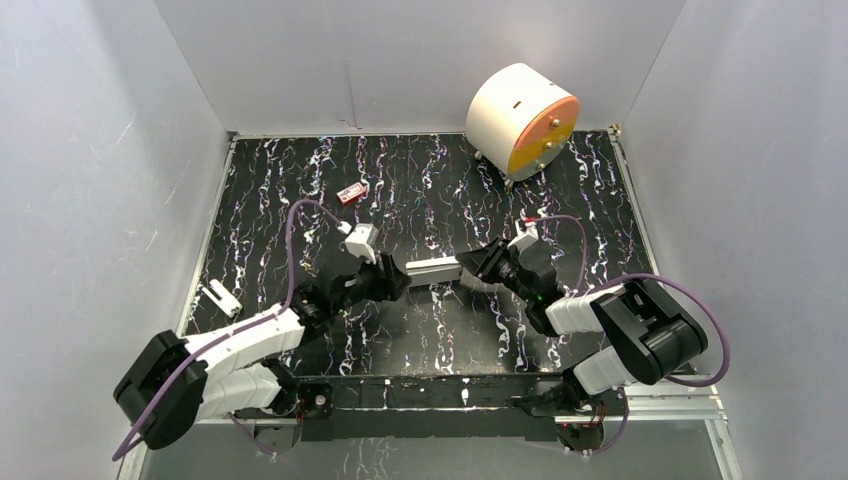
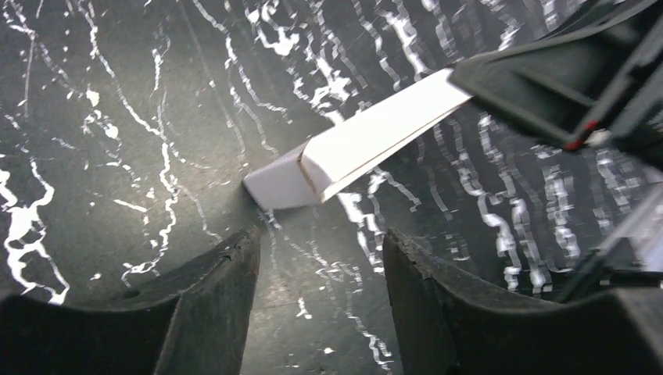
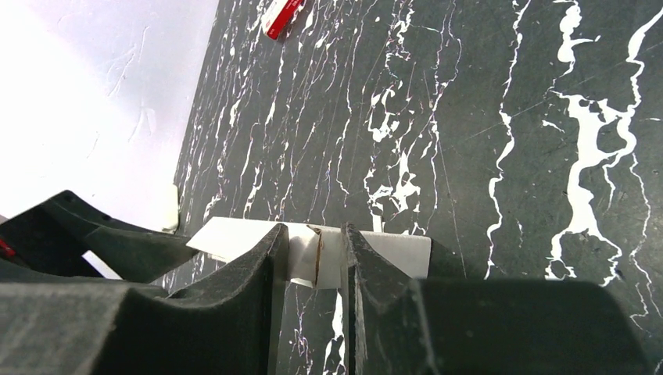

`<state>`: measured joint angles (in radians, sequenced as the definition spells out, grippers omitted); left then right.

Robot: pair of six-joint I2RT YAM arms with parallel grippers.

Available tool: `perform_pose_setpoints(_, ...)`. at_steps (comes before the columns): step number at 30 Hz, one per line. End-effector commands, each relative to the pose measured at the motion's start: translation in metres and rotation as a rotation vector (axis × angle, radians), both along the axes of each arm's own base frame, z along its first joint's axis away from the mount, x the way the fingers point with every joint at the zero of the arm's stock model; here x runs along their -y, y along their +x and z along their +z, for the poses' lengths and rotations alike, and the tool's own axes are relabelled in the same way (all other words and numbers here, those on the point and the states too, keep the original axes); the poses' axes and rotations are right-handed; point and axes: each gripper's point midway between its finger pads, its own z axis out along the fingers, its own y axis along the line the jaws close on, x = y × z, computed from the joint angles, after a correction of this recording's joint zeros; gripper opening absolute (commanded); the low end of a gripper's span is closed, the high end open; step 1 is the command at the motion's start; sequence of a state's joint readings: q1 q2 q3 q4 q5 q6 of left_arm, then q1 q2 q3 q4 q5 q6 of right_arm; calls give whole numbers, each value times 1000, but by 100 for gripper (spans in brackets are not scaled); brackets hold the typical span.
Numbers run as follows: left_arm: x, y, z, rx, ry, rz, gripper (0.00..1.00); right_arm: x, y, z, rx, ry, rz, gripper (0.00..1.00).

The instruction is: Fold the paper box

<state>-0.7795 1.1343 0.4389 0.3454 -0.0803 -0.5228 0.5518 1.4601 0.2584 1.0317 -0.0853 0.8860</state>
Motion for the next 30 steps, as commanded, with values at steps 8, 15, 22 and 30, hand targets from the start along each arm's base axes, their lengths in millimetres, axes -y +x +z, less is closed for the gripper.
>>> perform_pose_setpoints(8, -3, 16, 52, -129, -459, 82, 73, 11, -27, -65, -193, -213, 57, 31)
perform_pose_setpoints(15, 6, 14, 28, -304, -564, 77, 66, 8, -25, -62, -186, -204, 60, 31)
perform_pose_setpoints(22, 12, 9, 17, -371, -587, 61, 59, 7, -23, -62, -190, -200, 62, 31)
perform_pose_setpoints(30, 11, 9, 8, -395, -594, 84, 49, 4, -24, -62, -190, -187, 72, 30)
